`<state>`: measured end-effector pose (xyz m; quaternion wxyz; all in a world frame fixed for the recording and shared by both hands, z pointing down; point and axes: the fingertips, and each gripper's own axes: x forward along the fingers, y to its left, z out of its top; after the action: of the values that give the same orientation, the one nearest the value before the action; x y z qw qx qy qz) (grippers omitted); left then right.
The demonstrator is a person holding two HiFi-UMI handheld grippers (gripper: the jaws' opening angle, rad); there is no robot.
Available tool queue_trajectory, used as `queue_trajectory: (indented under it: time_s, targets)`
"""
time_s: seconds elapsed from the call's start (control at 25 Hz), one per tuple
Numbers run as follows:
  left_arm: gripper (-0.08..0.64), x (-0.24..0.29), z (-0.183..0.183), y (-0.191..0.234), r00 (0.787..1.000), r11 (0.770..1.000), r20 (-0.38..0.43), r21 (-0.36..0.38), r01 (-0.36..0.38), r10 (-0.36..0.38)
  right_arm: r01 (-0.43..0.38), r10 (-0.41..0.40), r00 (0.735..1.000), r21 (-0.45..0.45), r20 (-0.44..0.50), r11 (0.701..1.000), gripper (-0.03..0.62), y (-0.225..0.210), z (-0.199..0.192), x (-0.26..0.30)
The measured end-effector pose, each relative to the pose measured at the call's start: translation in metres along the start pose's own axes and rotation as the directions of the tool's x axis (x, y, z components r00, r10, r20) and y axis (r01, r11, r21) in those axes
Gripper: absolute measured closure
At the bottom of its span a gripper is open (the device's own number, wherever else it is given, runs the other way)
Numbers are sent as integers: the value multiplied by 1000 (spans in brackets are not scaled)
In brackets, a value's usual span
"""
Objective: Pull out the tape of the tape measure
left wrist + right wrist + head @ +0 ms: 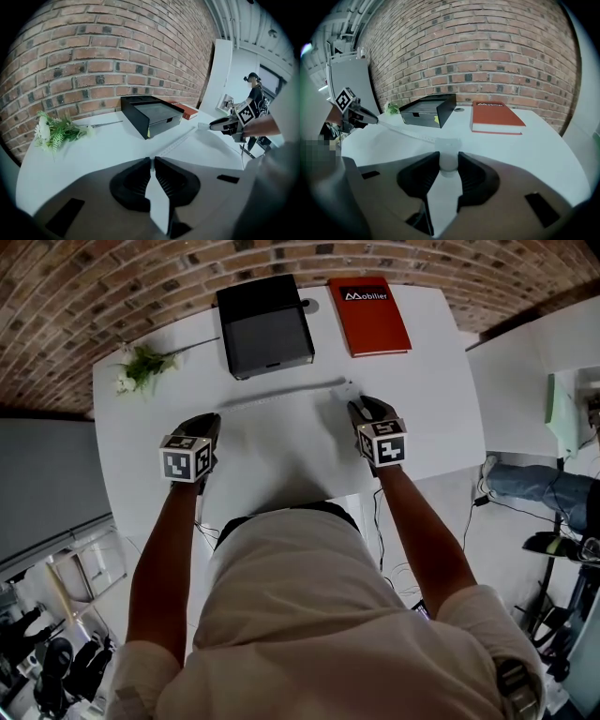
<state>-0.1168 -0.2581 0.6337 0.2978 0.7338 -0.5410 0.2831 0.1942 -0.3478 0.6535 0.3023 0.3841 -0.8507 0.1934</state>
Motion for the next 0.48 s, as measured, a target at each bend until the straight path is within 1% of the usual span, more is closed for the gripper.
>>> queue_trajectory:
  time_s: [0.16,0.48]
  targets:
    - [532,11,-11,3,999,1000,-34,3,-12,12,5,-5,1000,-3,-1,1000,462,0,-4,7]
    - [532,25,-23,5,997,999,-69,9,-35,36,25,-25,1000,11,-3,1000,462,0,-15,12]
